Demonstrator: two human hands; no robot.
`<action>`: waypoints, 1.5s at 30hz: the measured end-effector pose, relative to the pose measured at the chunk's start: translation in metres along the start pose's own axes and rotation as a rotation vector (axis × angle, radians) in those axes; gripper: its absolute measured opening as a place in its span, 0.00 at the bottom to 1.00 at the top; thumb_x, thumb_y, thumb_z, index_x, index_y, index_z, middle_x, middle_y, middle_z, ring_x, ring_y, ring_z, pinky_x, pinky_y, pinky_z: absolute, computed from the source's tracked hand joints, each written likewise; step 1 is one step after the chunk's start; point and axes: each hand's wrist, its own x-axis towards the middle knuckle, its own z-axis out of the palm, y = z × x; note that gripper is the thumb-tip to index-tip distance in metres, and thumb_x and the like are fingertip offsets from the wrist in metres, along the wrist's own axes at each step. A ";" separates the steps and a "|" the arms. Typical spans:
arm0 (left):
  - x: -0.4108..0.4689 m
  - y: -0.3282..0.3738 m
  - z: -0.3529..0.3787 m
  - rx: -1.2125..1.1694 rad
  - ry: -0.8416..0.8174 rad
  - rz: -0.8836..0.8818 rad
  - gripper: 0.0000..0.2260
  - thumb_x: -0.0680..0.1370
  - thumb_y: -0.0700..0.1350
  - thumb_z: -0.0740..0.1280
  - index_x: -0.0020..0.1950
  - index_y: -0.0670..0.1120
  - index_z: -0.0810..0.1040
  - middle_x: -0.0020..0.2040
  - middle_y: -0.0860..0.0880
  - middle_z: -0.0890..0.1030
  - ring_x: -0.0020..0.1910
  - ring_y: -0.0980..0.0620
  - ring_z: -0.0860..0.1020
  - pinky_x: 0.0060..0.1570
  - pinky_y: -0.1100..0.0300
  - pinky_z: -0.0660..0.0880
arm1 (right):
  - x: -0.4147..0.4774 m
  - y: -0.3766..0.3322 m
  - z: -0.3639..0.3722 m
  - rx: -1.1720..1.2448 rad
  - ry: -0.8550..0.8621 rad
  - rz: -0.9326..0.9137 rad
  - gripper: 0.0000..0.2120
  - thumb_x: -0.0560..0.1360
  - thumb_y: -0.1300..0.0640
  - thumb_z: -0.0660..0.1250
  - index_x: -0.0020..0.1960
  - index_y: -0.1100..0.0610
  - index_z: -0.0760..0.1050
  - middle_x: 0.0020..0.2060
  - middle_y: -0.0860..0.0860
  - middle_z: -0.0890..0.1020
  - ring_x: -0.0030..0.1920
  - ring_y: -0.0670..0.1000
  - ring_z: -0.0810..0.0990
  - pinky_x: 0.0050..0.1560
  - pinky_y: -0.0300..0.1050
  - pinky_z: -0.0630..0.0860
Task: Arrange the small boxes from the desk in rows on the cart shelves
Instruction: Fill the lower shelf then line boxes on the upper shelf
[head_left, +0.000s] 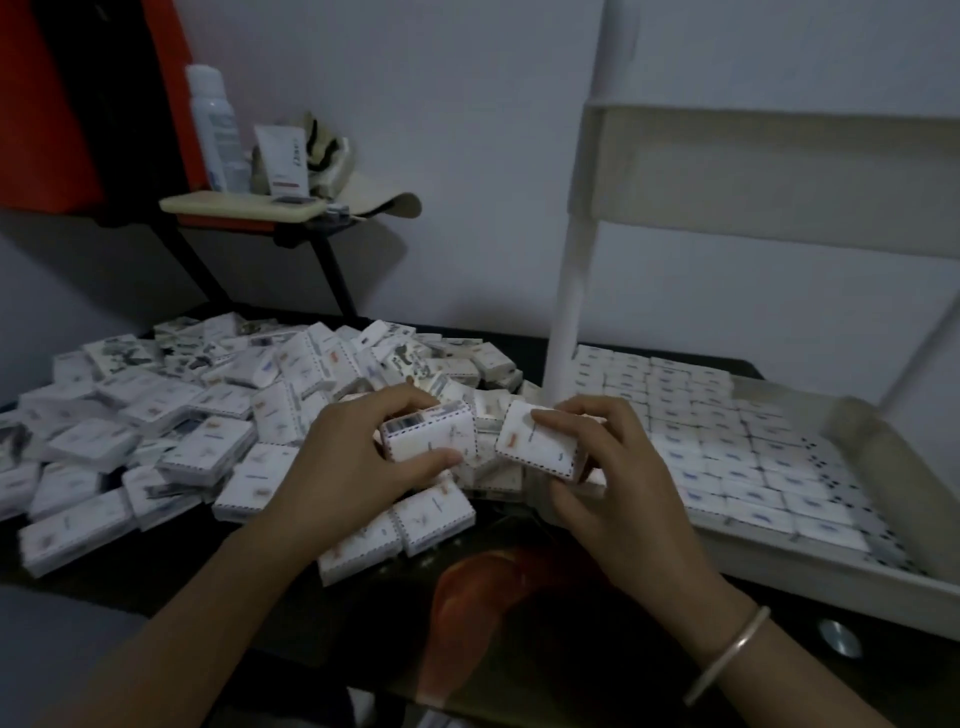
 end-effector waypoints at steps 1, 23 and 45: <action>0.001 0.006 0.005 -0.008 -0.008 0.010 0.13 0.66 0.53 0.78 0.46 0.63 0.79 0.46 0.65 0.80 0.44 0.64 0.79 0.42 0.63 0.77 | -0.003 0.003 -0.007 0.002 0.016 0.013 0.22 0.70 0.54 0.71 0.64 0.50 0.75 0.59 0.45 0.71 0.53 0.39 0.72 0.51 0.29 0.74; 0.064 0.098 0.175 -0.122 -0.087 -0.040 0.07 0.75 0.56 0.70 0.49 0.55 0.81 0.46 0.61 0.81 0.44 0.65 0.76 0.40 0.74 0.71 | -0.008 0.130 -0.143 0.644 0.357 0.806 0.20 0.77 0.53 0.67 0.67 0.51 0.68 0.51 0.53 0.80 0.41 0.57 0.86 0.47 0.51 0.82; 0.087 0.086 0.199 -0.057 -0.104 0.278 0.09 0.75 0.50 0.71 0.54 0.56 0.77 0.50 0.59 0.77 0.47 0.63 0.76 0.41 0.69 0.74 | 0.032 0.246 -0.119 0.037 0.024 0.649 0.12 0.77 0.59 0.68 0.57 0.48 0.70 0.44 0.44 0.77 0.43 0.42 0.78 0.38 0.33 0.75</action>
